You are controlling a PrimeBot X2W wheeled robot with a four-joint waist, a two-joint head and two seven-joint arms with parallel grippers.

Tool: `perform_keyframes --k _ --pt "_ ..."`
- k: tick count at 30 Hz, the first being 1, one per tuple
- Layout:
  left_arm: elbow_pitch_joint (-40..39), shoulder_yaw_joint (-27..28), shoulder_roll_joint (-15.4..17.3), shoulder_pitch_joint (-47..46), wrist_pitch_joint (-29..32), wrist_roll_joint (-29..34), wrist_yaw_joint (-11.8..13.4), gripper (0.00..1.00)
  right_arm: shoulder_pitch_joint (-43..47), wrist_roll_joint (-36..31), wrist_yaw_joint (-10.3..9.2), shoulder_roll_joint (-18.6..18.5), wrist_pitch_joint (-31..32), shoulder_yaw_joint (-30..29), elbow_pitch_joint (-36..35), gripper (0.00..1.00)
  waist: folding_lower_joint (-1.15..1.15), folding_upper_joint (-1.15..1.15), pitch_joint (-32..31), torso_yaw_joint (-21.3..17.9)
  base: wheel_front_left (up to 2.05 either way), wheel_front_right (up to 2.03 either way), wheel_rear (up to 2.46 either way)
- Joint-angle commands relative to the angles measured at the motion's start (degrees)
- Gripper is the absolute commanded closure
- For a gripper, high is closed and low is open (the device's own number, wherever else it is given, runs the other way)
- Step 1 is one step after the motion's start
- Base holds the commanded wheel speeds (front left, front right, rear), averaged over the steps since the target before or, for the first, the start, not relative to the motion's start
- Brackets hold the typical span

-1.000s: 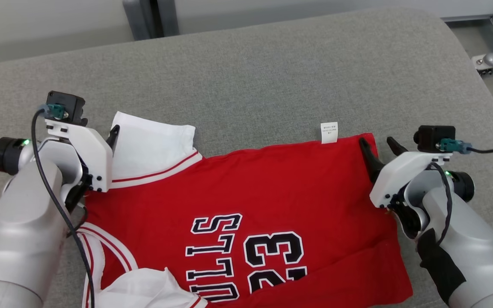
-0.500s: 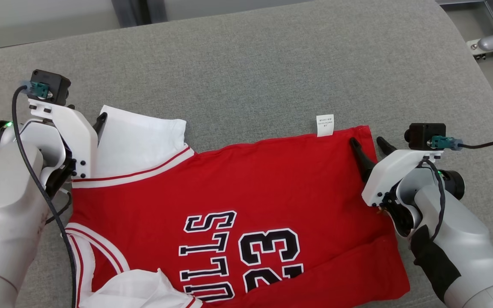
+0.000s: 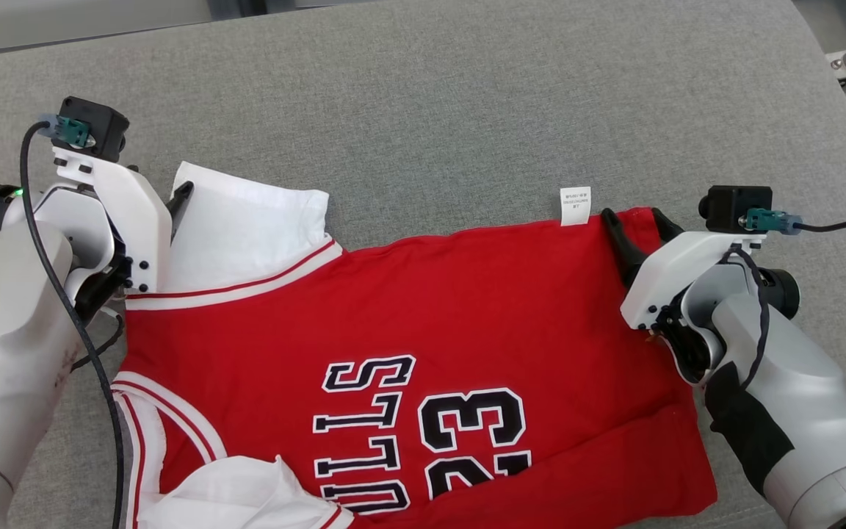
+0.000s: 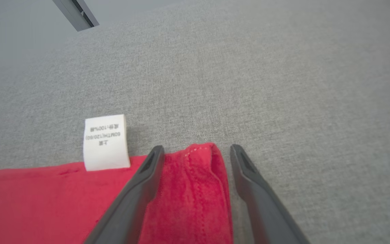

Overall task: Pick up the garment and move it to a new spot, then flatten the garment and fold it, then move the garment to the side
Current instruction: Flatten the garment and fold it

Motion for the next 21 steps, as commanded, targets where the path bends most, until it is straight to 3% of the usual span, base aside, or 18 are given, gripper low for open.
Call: perform_keyframes --k 1,9,21 --pt "-0.1 -0.7 0.7 -1.4 0.0 -0.9 0.0 0.0 -0.5 0.7 0.01 0.0 0.0 0.5 0.4 1.0 0.0 0.0 0.0 0.0 0.0 0.0 0.0" --pt "-0.1 -4.2 1.6 -3.3 -0.8 -3.9 0.0 0.0 -1.1 2.8 0.01 -0.2 -0.1 3.2 0.3 1.0 0.0 0.0 0.7 -0.4 0.0 0.0 0.0" --pt "1.2 -9.7 3.1 -7.3 3.1 -7.6 0.0 0.0 -2.4 5.8 0.01 0.8 -0.8 7.3 -0.4 1.0 0.0 0.0 2.8 -1.9 0.0 0.0 0.0"
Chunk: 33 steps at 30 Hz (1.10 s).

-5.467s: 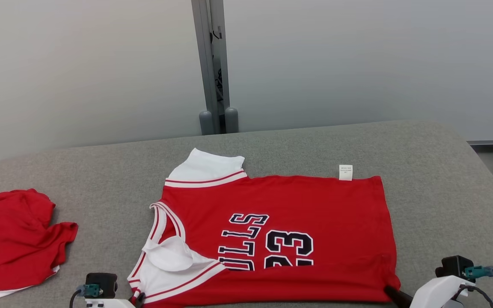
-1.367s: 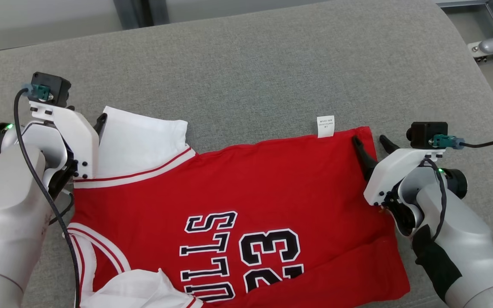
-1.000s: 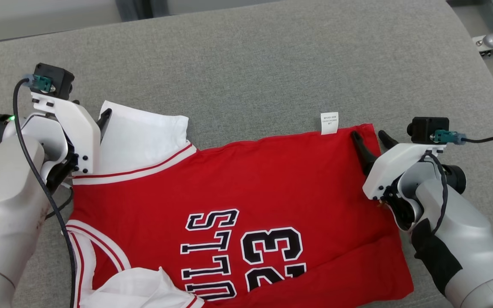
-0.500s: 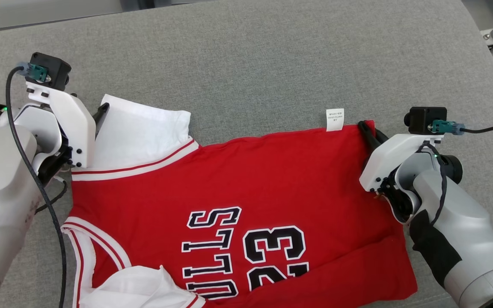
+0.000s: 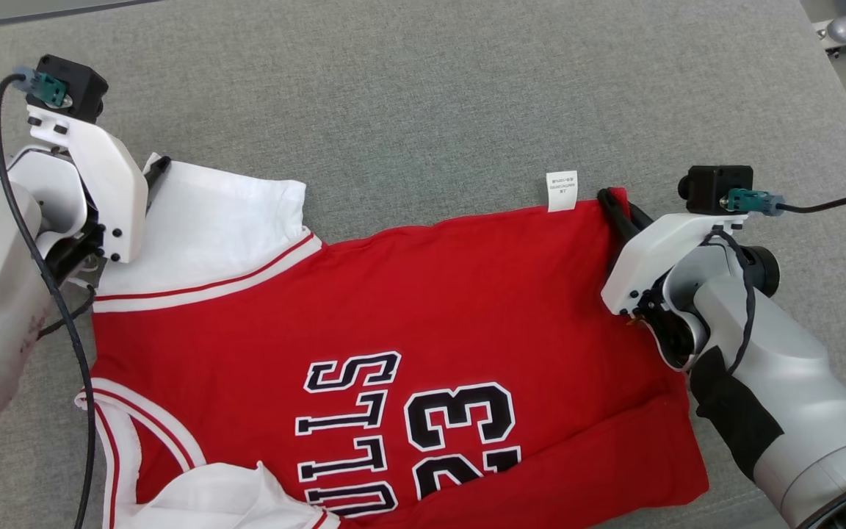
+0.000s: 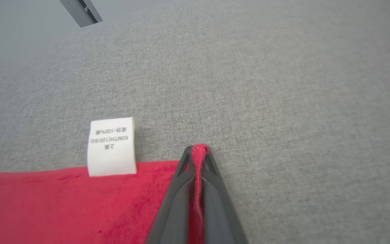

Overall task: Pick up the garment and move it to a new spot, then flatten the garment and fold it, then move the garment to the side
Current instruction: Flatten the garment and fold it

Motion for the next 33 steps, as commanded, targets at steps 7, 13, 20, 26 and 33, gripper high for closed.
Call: perform_keyframes --k 7,13,20,26,33 --pt "-1.5 -5.4 1.0 -0.7 2.8 -4.4 -0.1 0.29 0.0 3.2 0.02 0.2 -0.5 3.2 0.9 1.0 0.0 0.0 0.0 -0.2 0.0 0.0 0.0" --pt "-2.8 -7.4 2.4 -1.1 2.1 -7.2 0.0 1.0 -0.3 4.6 0.02 0.0 -0.8 4.4 1.3 1.0 0.0 0.0 -0.2 0.1 0.0 0.0 0.0" --pt "-1.8 -8.4 1.8 -2.1 -1.7 -8.3 0.0 1.0 0.1 5.8 0.02 -0.2 -1.2 5.8 1.5 1.0 0.0 0.0 -0.8 0.5 0.0 0.0 0.0" --pt "-2.6 -9.0 0.9 -0.6 -6.7 -10.6 0.0 1.0 2.0 7.1 0.01 -2.0 -2.8 7.5 0.5 1.0 0.0 0.0 -3.4 1.7 0.0 0.0 0.0" --pt "-4.8 -10.2 2.0 1.4 -9.6 -12.8 0.0 1.0 4.2 8.1 0.01 -4.5 -4.1 9.5 -1.1 1.0 0.0 0.0 -6.0 3.0 0.0 0.0 0.0"
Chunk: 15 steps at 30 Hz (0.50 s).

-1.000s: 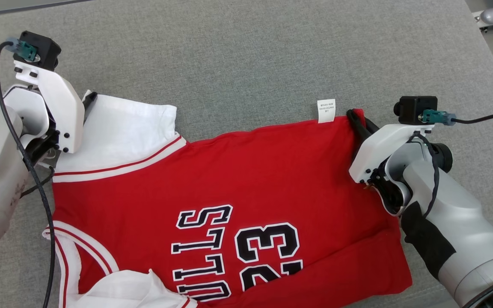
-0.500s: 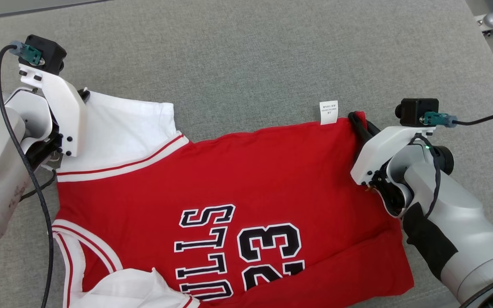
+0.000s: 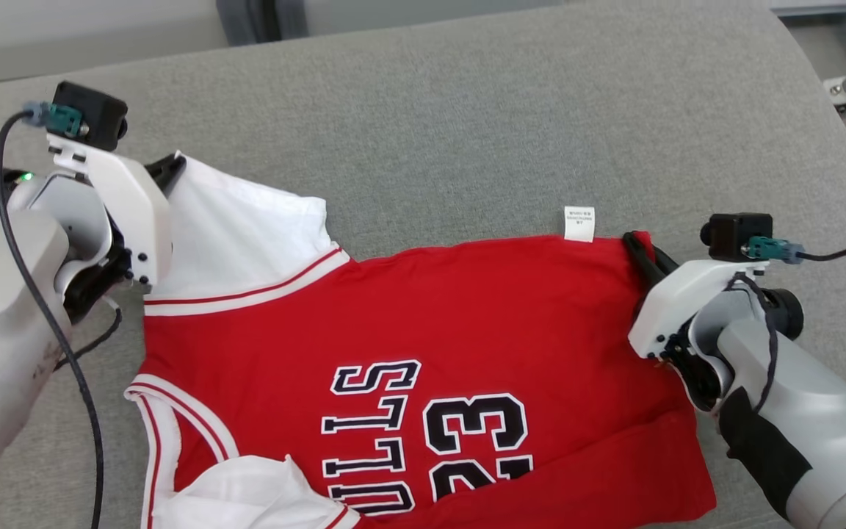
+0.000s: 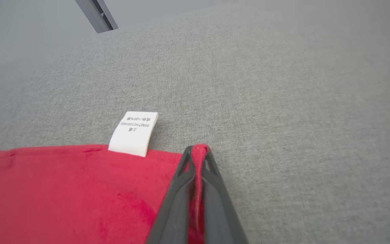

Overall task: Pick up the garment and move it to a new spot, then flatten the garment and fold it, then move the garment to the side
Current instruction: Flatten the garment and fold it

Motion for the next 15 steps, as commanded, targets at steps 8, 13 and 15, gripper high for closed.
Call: perform_keyframes --k 8,13,15 --pt "-5.1 -1.6 2.5 5.4 -4.3 -3.3 0.0 1.0 4.0 2.0 0.01 -3.1 -1.7 1.3 -2.1 1.0 0.0 0.0 -5.6 2.5 0.0 0.0 0.0" --pt "-8.8 -2.6 3.7 9.0 -5.6 -4.5 0.0 1.0 7.4 3.1 0.01 -5.3 -2.0 2.2 -2.8 1.0 0.0 0.0 -9.6 4.1 0.0 0.0 0.0" --pt "-10.2 -2.9 4.4 10.8 -6.0 -5.0 0.0 1.0 8.9 3.7 0.01 -6.0 -2.0 2.8 -2.9 1.0 0.0 0.0 -11.4 4.6 0.0 0.0 0.0"
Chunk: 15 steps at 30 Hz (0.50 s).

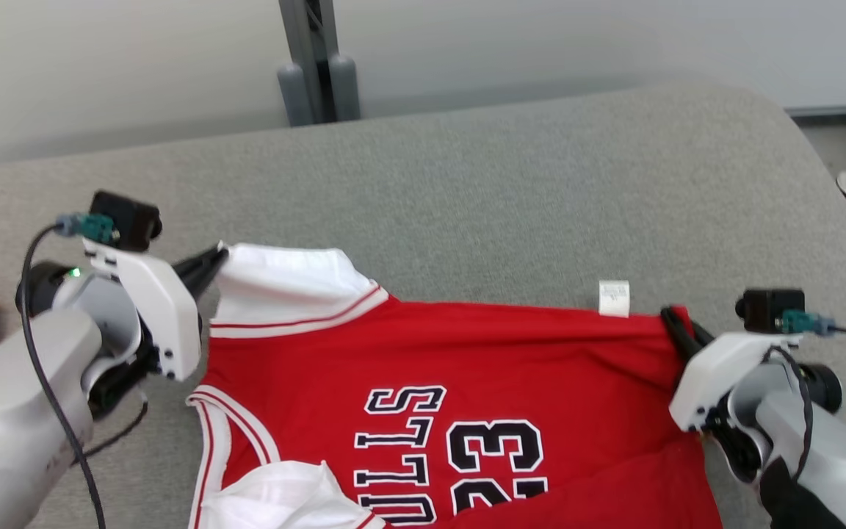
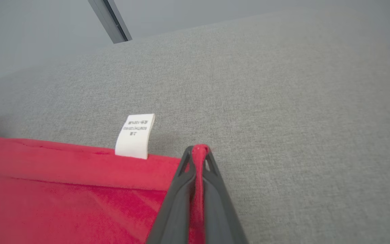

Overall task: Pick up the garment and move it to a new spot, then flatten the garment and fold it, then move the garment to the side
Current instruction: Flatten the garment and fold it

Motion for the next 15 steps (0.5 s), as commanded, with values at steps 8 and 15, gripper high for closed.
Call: perform_keyframes --k 8,15 --pt "-7.2 -1.4 4.1 8.6 -0.6 -2.1 0.0 1.0 6.6 2.4 0.01 -3.0 2.5 3.0 -0.8 1.0 0.0 0.0 -8.3 2.5 0.0 0.0 0.0" --pt "-14.6 -2.1 7.6 13.7 2.0 -5.0 -0.1 1.0 9.4 4.0 0.01 -4.6 3.5 4.2 -1.6 1.0 0.0 0.0 -10.7 3.7 0.0 0.0 0.0"
